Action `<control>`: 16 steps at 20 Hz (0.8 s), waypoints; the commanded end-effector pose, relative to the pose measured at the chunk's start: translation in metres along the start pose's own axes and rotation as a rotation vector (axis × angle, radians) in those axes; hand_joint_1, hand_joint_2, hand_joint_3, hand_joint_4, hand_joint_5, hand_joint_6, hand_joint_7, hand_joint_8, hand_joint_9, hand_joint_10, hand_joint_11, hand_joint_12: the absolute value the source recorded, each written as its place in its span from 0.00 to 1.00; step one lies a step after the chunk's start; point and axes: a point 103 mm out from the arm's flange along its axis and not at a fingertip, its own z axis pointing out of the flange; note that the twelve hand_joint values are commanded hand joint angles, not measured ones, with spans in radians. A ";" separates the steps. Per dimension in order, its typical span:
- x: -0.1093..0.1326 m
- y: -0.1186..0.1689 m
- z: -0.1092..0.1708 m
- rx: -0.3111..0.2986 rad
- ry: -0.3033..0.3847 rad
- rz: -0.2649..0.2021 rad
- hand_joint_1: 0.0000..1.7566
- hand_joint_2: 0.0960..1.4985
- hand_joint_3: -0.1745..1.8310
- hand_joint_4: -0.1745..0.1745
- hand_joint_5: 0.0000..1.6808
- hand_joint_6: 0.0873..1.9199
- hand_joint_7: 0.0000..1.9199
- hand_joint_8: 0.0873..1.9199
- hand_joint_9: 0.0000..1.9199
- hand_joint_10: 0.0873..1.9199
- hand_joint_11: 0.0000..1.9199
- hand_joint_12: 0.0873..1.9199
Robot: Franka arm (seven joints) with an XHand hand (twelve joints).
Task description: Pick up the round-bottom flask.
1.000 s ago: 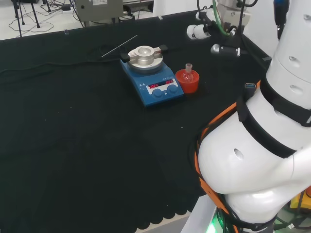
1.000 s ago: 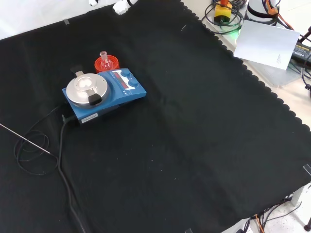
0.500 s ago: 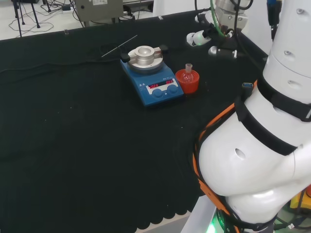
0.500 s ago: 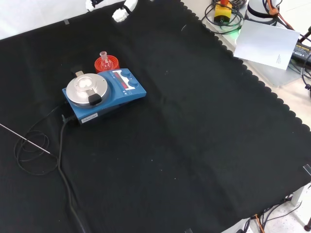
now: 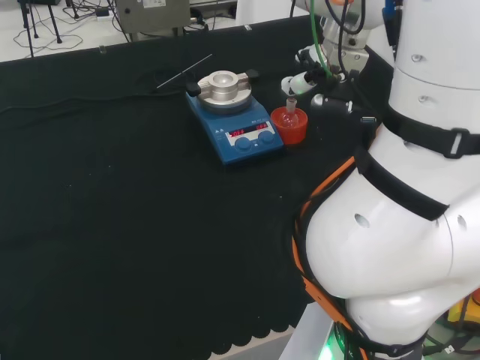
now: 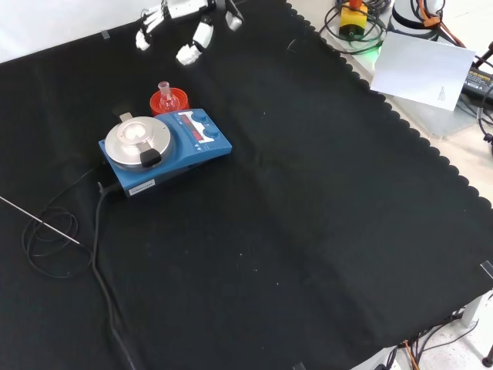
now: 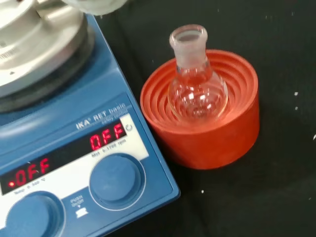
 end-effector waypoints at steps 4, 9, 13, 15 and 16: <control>-0.007 0.027 0.031 -0.011 0.078 0.028 0.44 0.47 0.38 0.31 0.29 0.00 0.07 0.28 0.15 0.35 0.00 0.61; -0.012 0.033 0.044 0.006 0.109 0.045 0.44 0.47 0.38 0.31 0.30 0.00 0.07 0.28 0.15 0.35 0.00 0.62; -0.016 0.037 0.053 0.015 0.126 0.054 0.44 0.47 0.39 0.30 0.30 0.00 0.07 0.28 0.16 0.35 0.00 0.62; -0.017 0.038 0.057 0.021 0.133 0.056 0.44 0.47 0.39 0.30 0.30 0.00 0.07 0.29 0.16 0.35 0.00 0.62; -0.018 0.039 0.059 0.023 0.137 0.057 0.44 0.46 0.39 0.30 0.30 0.00 0.07 0.29 0.16 0.35 0.00 0.62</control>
